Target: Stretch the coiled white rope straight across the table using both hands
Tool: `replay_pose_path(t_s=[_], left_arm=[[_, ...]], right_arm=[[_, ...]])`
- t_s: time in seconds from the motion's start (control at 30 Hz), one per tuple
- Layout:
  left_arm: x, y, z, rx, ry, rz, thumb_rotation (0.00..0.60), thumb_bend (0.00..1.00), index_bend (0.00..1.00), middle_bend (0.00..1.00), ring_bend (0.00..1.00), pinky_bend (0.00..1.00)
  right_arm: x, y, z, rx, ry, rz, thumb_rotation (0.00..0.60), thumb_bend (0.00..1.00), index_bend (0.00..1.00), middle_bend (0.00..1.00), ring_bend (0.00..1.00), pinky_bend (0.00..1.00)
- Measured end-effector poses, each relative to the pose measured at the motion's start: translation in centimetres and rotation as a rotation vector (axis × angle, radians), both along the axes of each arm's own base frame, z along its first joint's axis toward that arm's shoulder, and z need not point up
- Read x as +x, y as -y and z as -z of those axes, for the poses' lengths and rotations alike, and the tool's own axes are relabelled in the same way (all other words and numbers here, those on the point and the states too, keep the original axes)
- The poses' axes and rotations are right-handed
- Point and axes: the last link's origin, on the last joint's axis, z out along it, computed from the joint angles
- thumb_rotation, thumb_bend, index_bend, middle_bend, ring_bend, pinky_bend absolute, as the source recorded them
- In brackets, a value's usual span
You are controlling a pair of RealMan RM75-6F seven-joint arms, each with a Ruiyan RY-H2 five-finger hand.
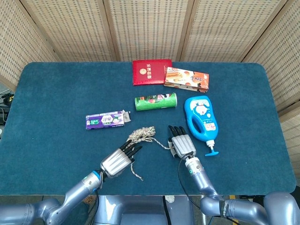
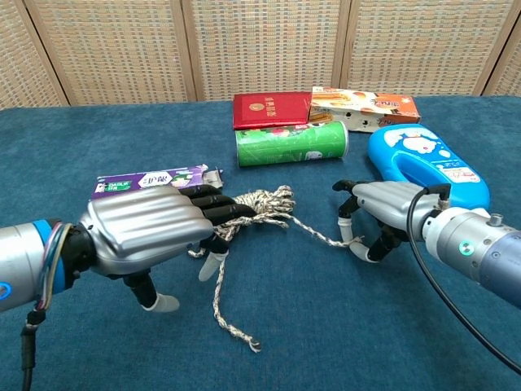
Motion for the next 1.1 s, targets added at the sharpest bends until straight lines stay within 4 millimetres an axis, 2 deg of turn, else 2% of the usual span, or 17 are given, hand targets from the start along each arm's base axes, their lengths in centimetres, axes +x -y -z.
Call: replay_pose_path(t_s=[0.4,1.1], left_arm=[[1.9,-0.5,2.2,-0.034,-0.039,0.054,0.6,0.25,0.52,0.0,0.0,0.0],[1.3,-0.4,4.4,-0.077,-0.078,0.068,0.6,0.28,0.53,0.0,0.0,0.0]], right_arm=[[-0.2,0.2,0.3,0.006,0.004,0.012,0.6,0.44,0.63,0.0,0.0,0.0],[-0.2,0.2,0.9,0.015,0.012,0.027,0.6,0.45,0.63,0.0,0.0,0.0]])
